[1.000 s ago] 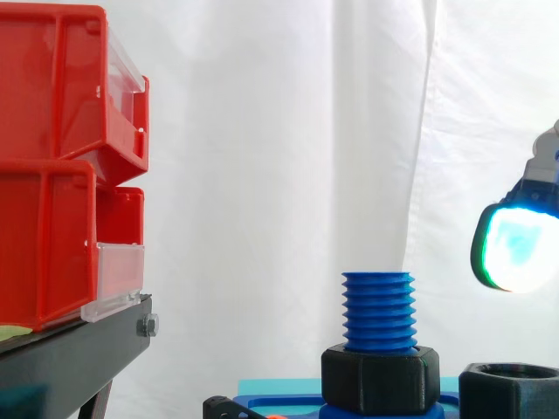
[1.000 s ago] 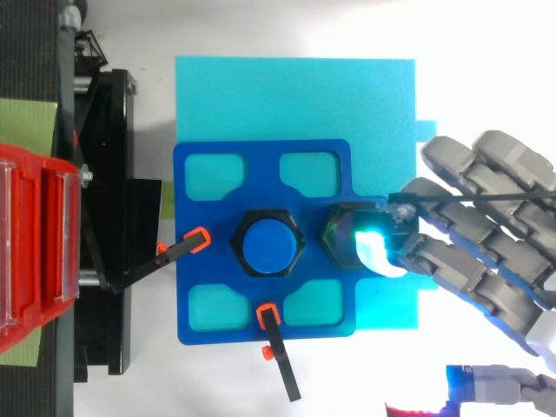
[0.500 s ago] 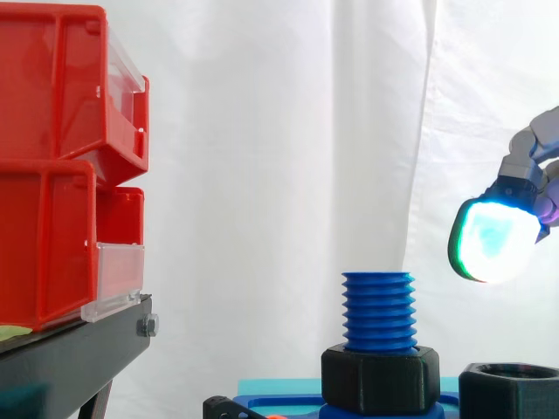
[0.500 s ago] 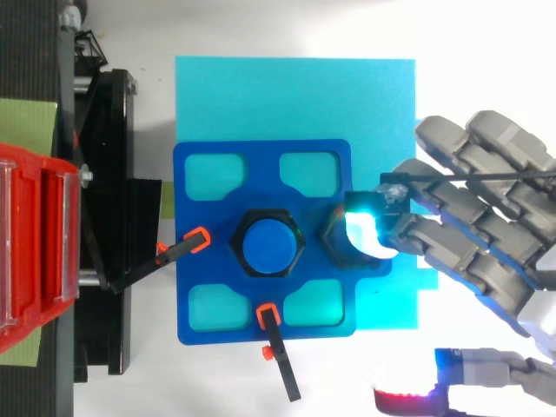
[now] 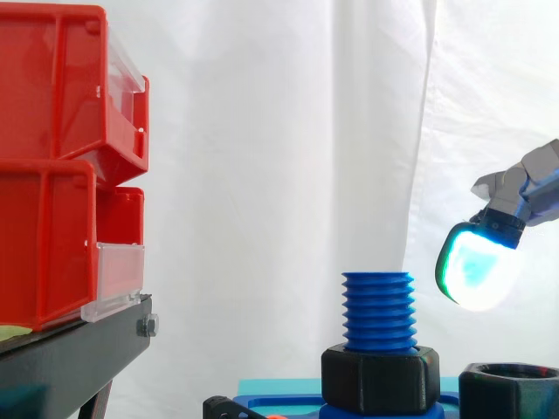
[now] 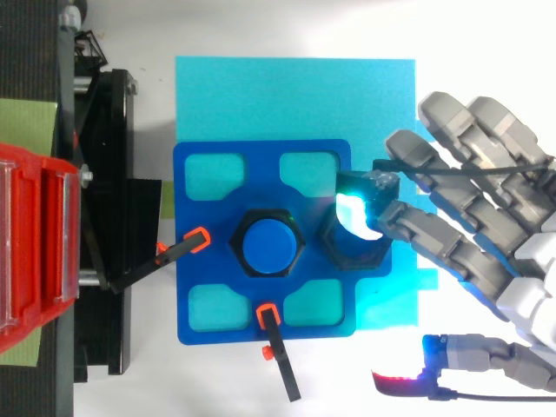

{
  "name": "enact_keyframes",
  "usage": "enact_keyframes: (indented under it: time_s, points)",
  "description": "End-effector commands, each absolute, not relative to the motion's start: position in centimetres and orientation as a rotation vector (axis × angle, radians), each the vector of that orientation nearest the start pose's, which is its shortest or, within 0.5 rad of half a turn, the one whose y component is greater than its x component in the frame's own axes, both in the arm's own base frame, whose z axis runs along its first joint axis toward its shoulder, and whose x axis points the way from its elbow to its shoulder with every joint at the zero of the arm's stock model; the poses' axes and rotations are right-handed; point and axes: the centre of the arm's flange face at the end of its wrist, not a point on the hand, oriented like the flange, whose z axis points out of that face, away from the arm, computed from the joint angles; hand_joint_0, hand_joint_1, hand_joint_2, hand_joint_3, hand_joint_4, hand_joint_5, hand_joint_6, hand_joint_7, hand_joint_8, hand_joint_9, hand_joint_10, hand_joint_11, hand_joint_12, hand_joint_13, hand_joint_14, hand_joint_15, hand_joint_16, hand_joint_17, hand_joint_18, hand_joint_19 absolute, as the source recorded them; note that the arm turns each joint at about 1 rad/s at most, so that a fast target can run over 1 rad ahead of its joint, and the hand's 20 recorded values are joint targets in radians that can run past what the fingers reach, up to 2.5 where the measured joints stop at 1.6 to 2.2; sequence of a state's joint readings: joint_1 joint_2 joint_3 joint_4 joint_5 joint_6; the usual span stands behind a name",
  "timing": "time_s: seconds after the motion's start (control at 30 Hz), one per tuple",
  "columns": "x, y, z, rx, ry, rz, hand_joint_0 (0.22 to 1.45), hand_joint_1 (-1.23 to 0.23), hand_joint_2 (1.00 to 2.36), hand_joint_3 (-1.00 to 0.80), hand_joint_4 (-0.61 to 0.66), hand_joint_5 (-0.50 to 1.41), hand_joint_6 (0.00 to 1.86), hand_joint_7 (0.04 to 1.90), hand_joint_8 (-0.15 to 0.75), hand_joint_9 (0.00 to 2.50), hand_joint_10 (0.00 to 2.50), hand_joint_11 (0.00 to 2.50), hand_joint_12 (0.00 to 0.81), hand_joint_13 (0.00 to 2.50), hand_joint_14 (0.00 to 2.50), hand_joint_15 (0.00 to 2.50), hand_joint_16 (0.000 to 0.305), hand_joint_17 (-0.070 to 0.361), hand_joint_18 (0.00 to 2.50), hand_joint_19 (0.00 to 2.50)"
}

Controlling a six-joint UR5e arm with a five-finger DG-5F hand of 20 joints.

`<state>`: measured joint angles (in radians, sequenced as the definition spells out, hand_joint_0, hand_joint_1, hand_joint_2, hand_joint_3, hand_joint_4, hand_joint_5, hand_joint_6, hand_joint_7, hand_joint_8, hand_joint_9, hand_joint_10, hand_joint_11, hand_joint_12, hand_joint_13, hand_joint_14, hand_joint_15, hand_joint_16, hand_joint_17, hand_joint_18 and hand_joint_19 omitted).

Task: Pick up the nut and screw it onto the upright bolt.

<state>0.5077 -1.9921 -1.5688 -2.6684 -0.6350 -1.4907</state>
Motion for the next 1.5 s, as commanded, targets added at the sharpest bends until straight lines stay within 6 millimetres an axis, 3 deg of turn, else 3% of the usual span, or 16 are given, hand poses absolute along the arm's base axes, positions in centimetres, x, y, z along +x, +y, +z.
enact_keyframes:
  time_s: [0.0,0.37,0.63,1.23,1.47]
  points:
    - [62.6,10.0,29.4,0.424,1.486,-0.248,0.34,-0.62,1.0,-0.5,0.15,-0.3,0.5,0.64,0.302,0.0,0.0,0.0,0.46,0.0,0.0,0.0,0.066,0.149,0.0,0.0]
    - [62.7,9.2,29.2,0.433,1.487,-0.259,0.33,-0.61,1.0,-0.5,0.17,-0.3,0.5,0.64,0.303,0.0,0.0,0.0,0.461,0.0,0.0,0.0,0.066,0.149,0.0,0.0]
    - [63.2,9.2,26.9,0.425,1.509,-0.278,0.34,-0.61,1.0,-0.5,0.18,-0.3,0.5,0.66,0.308,0.0,0.0,0.0,0.461,0.0,0.0,0.0,0.066,0.148,0.0,0.0]
    - [63.4,8.6,26.9,0.432,1.502,-0.282,0.34,-0.59,1.0,-0.5,0.2,-0.3,0.5,0.69,0.308,0.03,0.0,0.0,0.456,0.01,0.0,0.0,0.065,0.146,0.0,0.0]
    - [63.8,9.1,25.3,0.427,1.508,-0.286,0.35,-0.58,1.0,-0.5,0.2,-0.3,0.5,0.7,0.309,0.05,0.0,0.0,0.458,0.02,0.0,0.0,0.065,0.146,0.0,0.0]
